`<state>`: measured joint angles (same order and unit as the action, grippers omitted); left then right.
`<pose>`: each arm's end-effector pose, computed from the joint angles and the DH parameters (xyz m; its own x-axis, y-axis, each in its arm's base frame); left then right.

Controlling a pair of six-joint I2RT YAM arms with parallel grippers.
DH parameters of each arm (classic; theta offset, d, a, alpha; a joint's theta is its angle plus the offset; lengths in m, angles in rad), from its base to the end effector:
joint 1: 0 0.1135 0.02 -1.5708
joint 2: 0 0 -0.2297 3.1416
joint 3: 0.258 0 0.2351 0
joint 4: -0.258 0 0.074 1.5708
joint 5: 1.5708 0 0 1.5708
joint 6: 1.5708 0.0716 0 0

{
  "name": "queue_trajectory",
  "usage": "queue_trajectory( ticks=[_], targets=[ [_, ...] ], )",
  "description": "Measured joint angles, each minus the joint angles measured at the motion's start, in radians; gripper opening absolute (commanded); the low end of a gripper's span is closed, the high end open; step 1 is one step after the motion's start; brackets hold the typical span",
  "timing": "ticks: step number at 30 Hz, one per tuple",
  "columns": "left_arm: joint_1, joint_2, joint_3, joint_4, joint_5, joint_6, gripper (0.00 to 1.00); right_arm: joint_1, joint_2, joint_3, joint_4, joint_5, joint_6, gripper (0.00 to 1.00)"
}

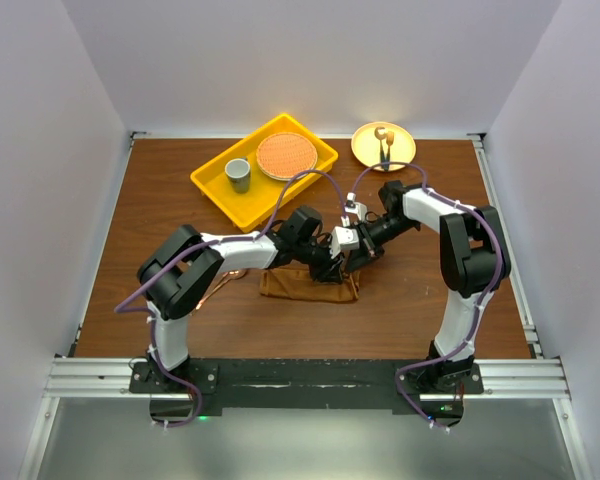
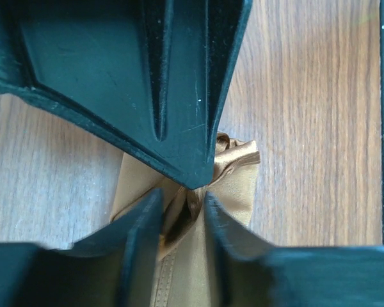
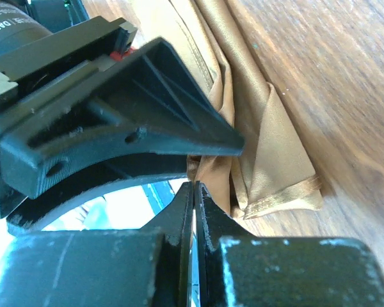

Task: Fold the napkin into a case and place the utensils inside
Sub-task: Pick up the top corner of the smaller rectangle folded napkin from the center of the board, then stuff the top corner of the smaller-rectangle-folded napkin into the folded napkin.

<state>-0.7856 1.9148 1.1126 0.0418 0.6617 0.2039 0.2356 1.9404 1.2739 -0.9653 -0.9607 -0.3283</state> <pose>0.2468 -0.3092 0.1181 -0.3004 0.5265 -0.7953 0.9533 0.1391 -0.2680 0.2894 0.1298 0.1195 -0.8913 -0.4039 -0.2061 -0.3935 0.4633 0.7940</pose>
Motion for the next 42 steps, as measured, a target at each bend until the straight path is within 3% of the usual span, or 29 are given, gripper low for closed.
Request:
queue_trajectory(
  ticks=[3,6,8,12,28,36,42],
  targets=[
    [0.000,-0.001,0.000,-0.005,0.011,0.002,0.11,0.000,-0.006,0.000,-0.004,0.000,-0.006,0.00],
    [0.000,-0.004,0.000,-0.011,0.018,0.001,0.04,0.000,-0.006,0.000,0.000,0.000,-0.003,0.16],
    [0.000,-0.007,0.000,-0.018,0.019,-0.001,0.00,0.000,-0.006,0.000,0.007,0.004,0.010,0.27],
    [0.000,-0.011,0.000,-0.026,0.018,-0.005,0.00,0.000,-0.006,-0.002,0.036,0.035,0.054,0.31],
    [0.000,-0.023,-0.044,-0.038,0.016,-0.185,0.00,0.000,0.023,-0.047,0.143,0.185,0.214,0.29],
    [0.000,-0.024,-0.060,-0.031,0.012,-0.267,0.00,0.010,0.035,-0.055,0.166,0.238,0.217,0.13],
    [0.000,-0.031,-0.068,-0.036,0.012,-0.286,0.00,0.034,0.035,-0.065,0.178,0.266,0.216,0.11]
  ],
)
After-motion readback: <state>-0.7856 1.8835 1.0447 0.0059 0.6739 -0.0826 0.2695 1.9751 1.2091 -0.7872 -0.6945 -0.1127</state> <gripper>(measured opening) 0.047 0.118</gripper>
